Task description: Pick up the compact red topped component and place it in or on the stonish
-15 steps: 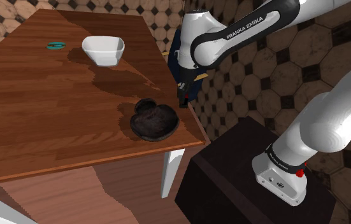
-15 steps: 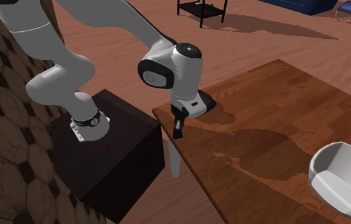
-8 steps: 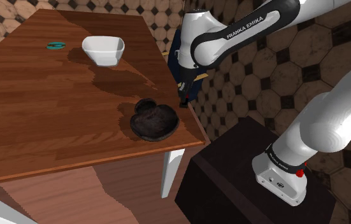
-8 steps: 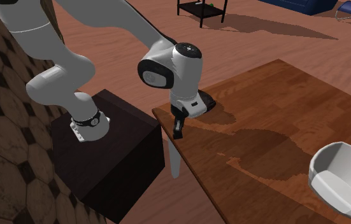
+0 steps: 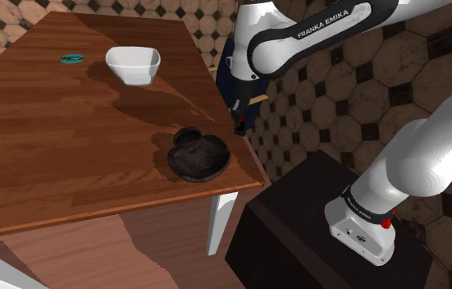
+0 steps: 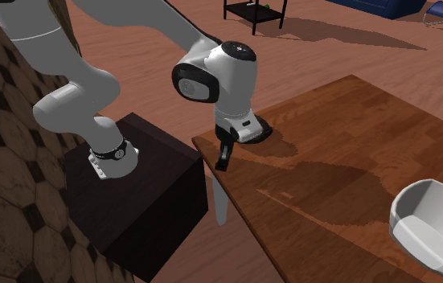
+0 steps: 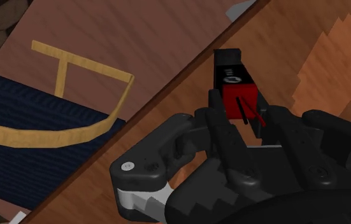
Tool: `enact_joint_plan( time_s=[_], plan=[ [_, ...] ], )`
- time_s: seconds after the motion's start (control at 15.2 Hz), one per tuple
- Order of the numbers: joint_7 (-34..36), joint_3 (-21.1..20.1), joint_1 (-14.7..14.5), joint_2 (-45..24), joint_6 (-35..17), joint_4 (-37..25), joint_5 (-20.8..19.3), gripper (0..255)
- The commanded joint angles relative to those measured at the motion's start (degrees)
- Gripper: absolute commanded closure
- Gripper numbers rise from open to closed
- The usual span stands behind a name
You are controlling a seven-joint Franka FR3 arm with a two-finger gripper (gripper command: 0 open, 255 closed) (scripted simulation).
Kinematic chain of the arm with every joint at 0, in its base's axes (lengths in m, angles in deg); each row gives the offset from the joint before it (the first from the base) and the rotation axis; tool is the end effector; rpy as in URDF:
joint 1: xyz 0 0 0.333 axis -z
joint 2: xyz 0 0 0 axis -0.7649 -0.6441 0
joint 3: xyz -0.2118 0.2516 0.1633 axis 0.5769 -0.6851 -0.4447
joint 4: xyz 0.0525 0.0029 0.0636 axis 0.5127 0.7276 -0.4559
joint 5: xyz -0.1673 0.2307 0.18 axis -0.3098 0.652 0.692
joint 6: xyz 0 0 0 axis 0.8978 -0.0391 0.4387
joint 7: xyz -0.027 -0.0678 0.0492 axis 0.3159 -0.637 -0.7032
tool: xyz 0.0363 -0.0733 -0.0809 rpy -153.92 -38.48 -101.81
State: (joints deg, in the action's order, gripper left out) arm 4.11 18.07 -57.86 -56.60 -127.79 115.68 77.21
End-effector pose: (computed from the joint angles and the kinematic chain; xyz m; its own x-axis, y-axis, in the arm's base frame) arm 0.3956 0.1506 0.4410 0.9048 0.4219 -0.0578 0.4232 -0.9059 0.0130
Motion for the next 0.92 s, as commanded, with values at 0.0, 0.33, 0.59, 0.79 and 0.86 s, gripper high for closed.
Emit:
enact_joint_plan(
  time_s=[0.0,0.33,0.59,0.79,0.86],
  plan=[
    [-0.16,0.04,-0.04,0.91,1.75,-0.82,0.22,255],
    [-0.56,0.22,-0.07,2.94,5.78,-2.87,0.64,255],
    [-0.82,0.37,-0.08,4.32,8.99,-4.72,0.88,255],
    [-0.97,0.49,-0.08,5.21,11.37,-6.23,1.02,255],
    [-1.02,0.52,-0.08,5.48,12.17,-6.76,1.06,255]
  ],
)
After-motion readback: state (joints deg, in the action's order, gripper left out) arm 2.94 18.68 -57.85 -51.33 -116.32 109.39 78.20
